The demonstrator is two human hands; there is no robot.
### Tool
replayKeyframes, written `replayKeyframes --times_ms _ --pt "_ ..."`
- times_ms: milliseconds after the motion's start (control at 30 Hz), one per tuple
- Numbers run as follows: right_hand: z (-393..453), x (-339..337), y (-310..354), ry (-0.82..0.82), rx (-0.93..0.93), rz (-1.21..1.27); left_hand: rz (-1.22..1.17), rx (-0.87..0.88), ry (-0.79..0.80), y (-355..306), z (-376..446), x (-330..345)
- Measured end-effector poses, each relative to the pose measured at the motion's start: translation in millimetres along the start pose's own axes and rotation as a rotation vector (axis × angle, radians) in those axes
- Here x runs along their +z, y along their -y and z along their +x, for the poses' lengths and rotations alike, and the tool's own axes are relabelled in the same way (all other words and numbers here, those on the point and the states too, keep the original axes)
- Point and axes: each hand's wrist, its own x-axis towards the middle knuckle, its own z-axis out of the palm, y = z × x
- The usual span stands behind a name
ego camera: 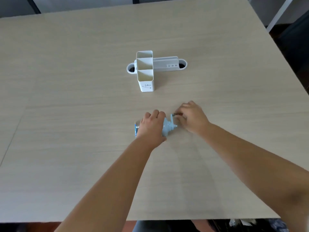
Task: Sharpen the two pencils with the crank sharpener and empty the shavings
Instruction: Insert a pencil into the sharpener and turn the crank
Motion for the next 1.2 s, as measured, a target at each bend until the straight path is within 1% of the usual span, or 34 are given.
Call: replayKeyframes --times_ms 33,67,133,200,267,300,333,367,433,467,533,567,633,700,733,767,800,867,933,967,1033,1067,1133,1200 --pt "-5.4 12.5 -1.7 0.084 -0.015 -0.032 -0.008 -0.010 -0.006 -0.5 -0.8 0.0" --pt "-19.5 19.1 -0.4 0.141 -0.072 -0.036 -0.016 -0.016 -0.008 -0.7 -0.6 0.8" --pt "-56.8 10.8 3.6 0.159 -0.196 0.063 -0.018 -0.021 -0.007 -0.4 0.0 3.3" --pt "-58.8 -12.0 7.0 0.101 -0.243 0.153 -0.008 -0.016 -0.012 -0.3 0.8 3.1" --pt "-29.1 -24.9 9.9 -0.017 -0.177 0.154 0.005 -0.009 -0.002 -0.9 2.2 1.7" --pt "-12.3 -23.2 8.3 -0.045 -0.104 0.117 0.011 -0.008 0.009 -1.0 2.1 1.5" --pt "-0.7 -17.8 5.6 -0.034 -0.042 0.051 0.012 -0.012 0.012 -1.0 1.7 1.3" --pt "4.0 -8.1 2.3 0.023 -0.013 0.002 0.008 -0.021 0.011 -1.7 1.1 0.5" --pt "-10.6 10.5 -0.9 0.180 -0.021 -0.043 -0.016 -0.031 0.001 -2.8 1.1 -0.3" --pt "-25.8 12.8 0.5 0.220 -0.068 -0.043 -0.020 -0.031 0.000 -2.4 1.4 0.3" --pt "-55.8 2.3 7.1 0.241 -0.181 0.051 -0.018 -0.027 0.003 -1.4 0.5 1.7" --pt "-58.8 -7.4 9.3 0.226 -0.216 0.118 -0.017 -0.025 0.005 -1.0 0.8 1.6" --pt "-43.4 -25.6 11.4 0.098 -0.214 0.224 -0.012 -0.019 0.007 -1.0 1.6 1.1" --pt "-15.6 -28.9 8.1 -0.018 -0.088 0.226 0.003 -0.016 0.005 -2.2 1.2 0.4" --pt "-4.9 -22.9 6.2 -0.032 -0.024 0.190 0.006 -0.018 0.006 -2.8 0.8 -0.3" --pt "0.6 -15.0 3.5 -0.001 0.016 0.125 -0.001 -0.022 0.004 -3.3 1.0 -0.8" --pt "-0.6 -3.9 1.4 0.078 0.036 0.062 -0.014 -0.027 0.000 -3.3 0.5 -0.9" --pt "-22.8 12.3 2.8 0.223 -0.008 0.008 -0.034 -0.031 -0.014 -2.9 -0.4 0.3" --pt "-50.0 6.8 6.6 0.263 -0.051 0.131 -0.033 -0.028 -0.014 -2.1 0.1 2.6" --pt "-57.6 -1.6 8.8 0.253 -0.081 0.217 -0.032 -0.028 -0.014 -1.6 0.4 3.0" --pt "-56.1 -16.0 11.8 0.170 -0.158 0.315 -0.031 -0.027 -0.022 -1.1 1.9 2.0" --pt "-51.2 -20.2 13.2 0.121 -0.151 0.336 -0.027 -0.026 -0.020 -0.7 2.8 1.7" --pt "-35.8 -25.9 14.3 0.013 -0.065 0.385 -0.006 -0.013 -0.015 0.3 2.9 1.8" --pt "-15.4 -25.7 12.4 -0.061 -0.023 0.362 -0.008 -0.020 -0.019 0.3 3.2 1.9"
